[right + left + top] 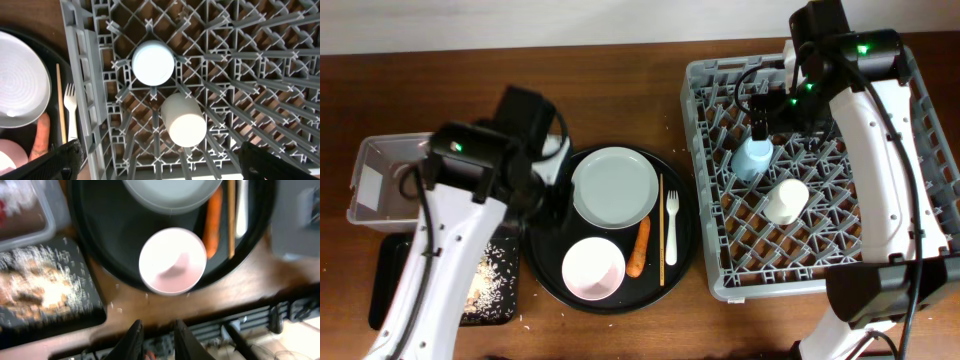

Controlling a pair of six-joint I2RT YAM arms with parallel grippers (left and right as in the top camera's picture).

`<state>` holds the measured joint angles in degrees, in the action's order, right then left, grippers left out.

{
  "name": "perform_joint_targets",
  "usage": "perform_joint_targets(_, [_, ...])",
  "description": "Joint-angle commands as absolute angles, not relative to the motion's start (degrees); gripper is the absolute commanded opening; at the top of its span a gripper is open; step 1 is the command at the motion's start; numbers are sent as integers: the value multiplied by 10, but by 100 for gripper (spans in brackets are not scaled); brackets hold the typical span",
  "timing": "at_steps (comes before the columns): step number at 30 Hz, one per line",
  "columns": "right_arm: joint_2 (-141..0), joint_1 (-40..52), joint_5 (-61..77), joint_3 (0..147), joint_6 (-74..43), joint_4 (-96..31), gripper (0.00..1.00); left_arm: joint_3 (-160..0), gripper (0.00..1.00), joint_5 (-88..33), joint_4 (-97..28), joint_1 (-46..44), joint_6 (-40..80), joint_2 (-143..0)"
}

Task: Sort waste into correct bins and load items into the dishwasher rack
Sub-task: 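Lower the left gripper onto the pink bowl rim and grasp it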

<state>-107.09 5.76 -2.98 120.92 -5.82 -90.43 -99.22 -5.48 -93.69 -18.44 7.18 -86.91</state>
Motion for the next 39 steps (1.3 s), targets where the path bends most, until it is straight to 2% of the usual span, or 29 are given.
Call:
perform_joint_targets(1, [-1069, 55, -31, 1218, -61, -905, 99, -820, 20, -48, -848, -187, 107, -780])
perform_joint_targets(2, [-1069, 55, -31, 1218, -61, -905, 98, -788, 21, -49, -821, -187, 120, -754])
perform_joint_targets(3, [-1069, 55, -31, 1218, -61, -905, 99, -757, 26, -48, -797, -187, 134, -731])
perform_joint_targets(7, [-1069, 55, -31, 1218, -61, -905, 99, -688, 28, -47, -749, -187, 137, -714])
perform_joint_targets(8, [-1069, 55, -31, 1218, -61, -905, 99, -678, 41, -47, -735, -187, 137, -715])
perform_joint_targets(9, [-1069, 55, -31, 1218, -61, -905, 99, -669, 64, -47, -721, -187, 137, -715])
perform_joint_targets(11, [-1069, 55, -31, 1218, -61, -905, 99, -667, 72, -47, -703, -187, 137, -715])
perform_joint_targets(12, [-1069, 55, -31, 1218, -61, -905, 99, -667, 99, -46, -698, -187, 137, -715])
perform_joint_targets(14, [-1069, 55, -31, 1218, -61, -905, 99, -666, 99, -47, -704, -187, 137, -715])
perform_joint_targets(15, [-1069, 55, -31, 1218, -61, -905, 99, -659, 96, -47, -709, -187, 137, -715])
perform_joint_targets(16, [-1069, 55, -31, 1218, -61, -905, 99, -648, 82, -47, -709, -187, 140, -715])
perform_joint_targets(17, [-1069, 55, -31, 1218, -61, -905, 99, -632, 75, -47, -705, -187, 154, -715])
perform_joint_targets(24, [-1069, 55, -31, 1218, -61, -905, 99, -518, 72, -47, -620, -187, 171, -715])
perform_joint_targets(30, [-1069, 55, -31, 1218, -61, -905, 99, -460, 58, -47, -543, -187, 182, -715])
perform_joint_targets(39, [-1069, 55, -31, 1218, -61, -905, 99, -385, 58, -47, -442, -187, 200, -717])
